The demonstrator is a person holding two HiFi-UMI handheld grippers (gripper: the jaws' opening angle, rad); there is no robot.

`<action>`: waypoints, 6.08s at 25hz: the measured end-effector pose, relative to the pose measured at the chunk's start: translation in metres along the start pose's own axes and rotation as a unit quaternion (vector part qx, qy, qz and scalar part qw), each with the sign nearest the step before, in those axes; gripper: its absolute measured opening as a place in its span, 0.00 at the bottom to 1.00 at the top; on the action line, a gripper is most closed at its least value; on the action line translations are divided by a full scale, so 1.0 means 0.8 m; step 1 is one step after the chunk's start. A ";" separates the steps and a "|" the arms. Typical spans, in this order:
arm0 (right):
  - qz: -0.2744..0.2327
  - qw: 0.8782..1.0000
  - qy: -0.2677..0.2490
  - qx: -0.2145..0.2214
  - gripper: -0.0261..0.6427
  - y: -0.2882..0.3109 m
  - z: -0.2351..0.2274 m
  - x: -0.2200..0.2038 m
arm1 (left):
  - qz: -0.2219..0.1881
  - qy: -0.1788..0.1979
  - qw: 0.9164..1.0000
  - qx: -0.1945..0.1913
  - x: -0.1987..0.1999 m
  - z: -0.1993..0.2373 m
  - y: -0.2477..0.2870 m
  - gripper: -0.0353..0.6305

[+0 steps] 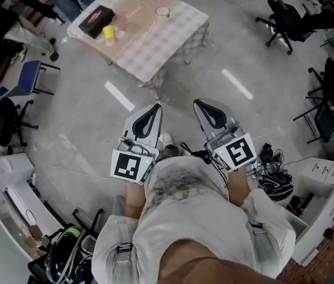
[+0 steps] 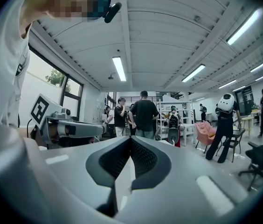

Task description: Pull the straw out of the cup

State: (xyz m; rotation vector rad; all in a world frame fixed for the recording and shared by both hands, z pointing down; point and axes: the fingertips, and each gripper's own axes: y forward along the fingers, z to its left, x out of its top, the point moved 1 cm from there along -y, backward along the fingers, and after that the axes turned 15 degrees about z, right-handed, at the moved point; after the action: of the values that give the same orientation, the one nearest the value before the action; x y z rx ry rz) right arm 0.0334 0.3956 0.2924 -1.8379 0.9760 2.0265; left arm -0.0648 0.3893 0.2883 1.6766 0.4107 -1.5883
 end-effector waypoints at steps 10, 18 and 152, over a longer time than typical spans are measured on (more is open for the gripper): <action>0.011 1.000 0.002 -0.028 0.06 0.072 -0.009 0.026 | 0.000 0.000 1.000 -0.018 0.015 0.079 0.022 0.06; 0.017 0.999 0.007 -0.038 0.05 0.100 -0.034 0.033 | -0.001 -0.005 0.999 -0.032 0.022 0.106 0.048 0.06; 0.148 0.987 -0.004 0.067 0.08 0.628 -0.526 0.045 | 0.066 -0.105 0.992 0.029 0.075 0.498 0.589 0.06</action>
State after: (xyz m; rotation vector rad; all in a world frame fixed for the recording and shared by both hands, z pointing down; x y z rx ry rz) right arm 0.0671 -0.2467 0.4210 -1.6962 1.4185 2.0649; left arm -0.0042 -0.2157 0.4092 1.5259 0.1451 -1.6699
